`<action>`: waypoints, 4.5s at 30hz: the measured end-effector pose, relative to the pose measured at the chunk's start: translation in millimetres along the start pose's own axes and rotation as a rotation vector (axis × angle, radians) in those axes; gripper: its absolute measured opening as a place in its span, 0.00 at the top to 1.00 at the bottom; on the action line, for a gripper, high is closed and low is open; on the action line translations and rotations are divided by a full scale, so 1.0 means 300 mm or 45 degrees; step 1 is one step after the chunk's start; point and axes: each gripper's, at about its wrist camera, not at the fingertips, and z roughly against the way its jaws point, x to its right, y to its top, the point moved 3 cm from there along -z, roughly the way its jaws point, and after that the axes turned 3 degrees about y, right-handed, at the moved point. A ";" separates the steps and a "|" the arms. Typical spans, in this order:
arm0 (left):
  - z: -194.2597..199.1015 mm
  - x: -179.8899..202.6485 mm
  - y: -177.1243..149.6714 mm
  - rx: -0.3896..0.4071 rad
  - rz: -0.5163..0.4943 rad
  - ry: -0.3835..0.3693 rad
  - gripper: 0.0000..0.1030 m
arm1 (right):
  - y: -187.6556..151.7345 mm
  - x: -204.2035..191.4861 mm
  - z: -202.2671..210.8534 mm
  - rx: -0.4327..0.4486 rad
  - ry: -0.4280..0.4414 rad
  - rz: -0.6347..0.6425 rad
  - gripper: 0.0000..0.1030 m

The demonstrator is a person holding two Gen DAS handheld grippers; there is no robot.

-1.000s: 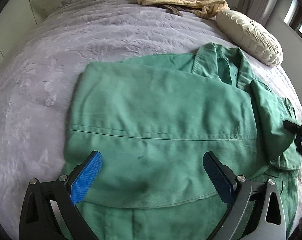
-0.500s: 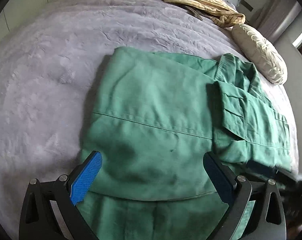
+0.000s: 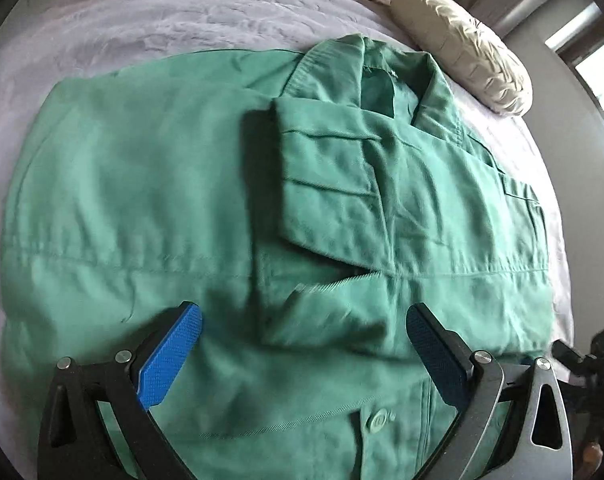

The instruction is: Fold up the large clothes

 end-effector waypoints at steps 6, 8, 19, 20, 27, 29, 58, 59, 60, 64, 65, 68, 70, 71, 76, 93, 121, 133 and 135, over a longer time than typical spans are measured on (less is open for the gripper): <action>0.023 0.006 0.033 0.006 -0.005 0.039 0.73 | 0.111 0.126 0.086 0.203 0.125 -0.246 0.36; 0.054 -0.006 0.035 0.035 -0.002 0.005 0.79 | 0.131 0.127 0.120 0.236 0.136 -0.254 0.82; 0.121 -0.055 -0.014 0.042 -0.115 0.221 0.88 | 0.075 0.290 0.147 0.214 0.153 -0.363 0.95; 0.135 -0.037 -0.006 0.047 -0.139 0.222 0.88 | 0.070 0.291 0.149 0.213 0.181 -0.361 0.95; 0.184 0.260 0.077 0.142 -0.403 0.175 0.15 | 0.065 0.331 0.143 0.234 0.371 -0.436 0.90; 0.190 0.364 0.103 0.196 -0.504 0.152 0.15 | 0.050 0.337 0.155 0.241 0.402 -0.445 0.81; -0.130 1.123 0.281 0.050 -0.898 -0.068 0.89 | 0.049 0.274 0.202 0.370 0.331 -0.361 0.97; -0.133 1.120 0.285 0.048 -0.897 -0.069 0.89 | 0.048 0.259 0.211 0.385 0.298 -0.328 0.97; -0.148 1.123 0.281 0.040 -0.903 -0.056 0.89 | 0.046 0.253 0.213 0.398 0.250 -0.303 0.98; -0.247 1.137 0.274 0.049 -0.858 0.047 0.89 | 0.037 0.324 0.177 0.396 0.111 -0.387 0.99; -0.258 1.134 0.278 0.046 -0.821 0.048 0.89 | 0.027 0.359 0.166 0.382 0.109 -0.436 1.00; -0.240 1.117 0.284 0.044 -0.757 0.039 0.88 | 0.011 0.391 0.178 0.368 0.168 -0.462 1.00; -0.214 1.120 0.284 0.056 -0.770 0.028 0.86 | 0.010 0.373 0.205 0.379 0.243 -0.417 0.98; -0.197 1.122 0.282 0.069 -0.788 0.029 0.73 | 0.015 0.360 0.218 0.383 0.311 -0.400 0.95; -0.152 1.118 0.282 0.146 -0.847 0.071 0.54 | 0.061 0.314 0.216 0.356 0.337 -0.300 0.28; -0.247 1.123 0.257 0.082 -0.809 0.087 0.81 | 0.097 0.346 0.097 0.260 0.242 -0.348 0.92; -0.008 0.151 0.001 0.070 -0.223 0.286 0.36 | 0.363 -0.118 0.041 0.235 0.017 0.364 0.88; 0.001 0.101 -0.032 0.101 -0.206 0.244 0.33 | 0.555 -0.007 -0.135 0.209 -0.265 0.342 1.00; 0.015 0.091 -0.035 0.097 -0.203 0.239 0.33 | 0.553 0.013 -0.091 0.260 -0.285 0.292 1.00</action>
